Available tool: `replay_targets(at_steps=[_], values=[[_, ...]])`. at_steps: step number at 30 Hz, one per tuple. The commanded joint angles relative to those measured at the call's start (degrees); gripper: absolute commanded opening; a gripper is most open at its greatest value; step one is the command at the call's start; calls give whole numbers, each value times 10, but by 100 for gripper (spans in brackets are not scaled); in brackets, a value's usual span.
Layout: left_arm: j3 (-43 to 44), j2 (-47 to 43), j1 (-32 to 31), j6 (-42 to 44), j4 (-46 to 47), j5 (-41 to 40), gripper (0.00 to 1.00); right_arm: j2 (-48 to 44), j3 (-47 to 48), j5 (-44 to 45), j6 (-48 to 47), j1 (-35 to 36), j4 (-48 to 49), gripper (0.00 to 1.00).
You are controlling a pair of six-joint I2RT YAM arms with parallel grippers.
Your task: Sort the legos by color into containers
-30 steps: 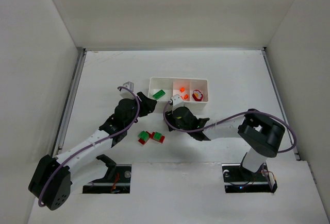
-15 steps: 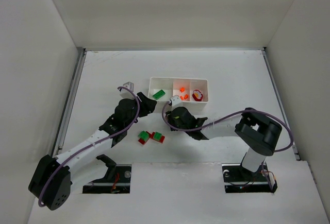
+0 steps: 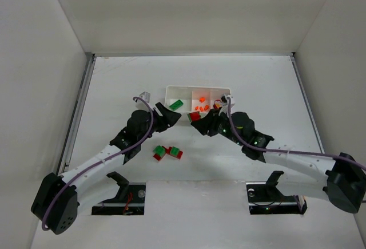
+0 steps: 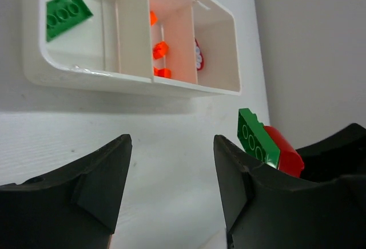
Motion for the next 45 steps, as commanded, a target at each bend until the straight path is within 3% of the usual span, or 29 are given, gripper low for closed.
replay_targets(at_steps=[1, 9, 17, 20, 26, 35, 45], values=[[9, -8, 1, -67, 69, 54, 57, -37, -24, -116, 120, -35, 78, 20], [-60, -53, -45, -144, 256, 9, 57, -58, -43, -142, 340, -55, 232, 22], [-100, -90, -71, -173, 332, -31, 75, -13, -66, -106, 488, -54, 375, 22], [-113, -95, -79, -184, 361, -49, 76, 14, -74, -80, 527, -51, 424, 22], [-120, -90, -78, -187, 403, -63, 77, 71, -64, -65, 568, -39, 472, 22], [-102, -55, -74, -169, 417, -48, 89, 150, -51, -72, 611, -32, 552, 22], [-72, -17, -67, -157, 410, -33, 87, 185, -52, -84, 614, -28, 586, 22]])
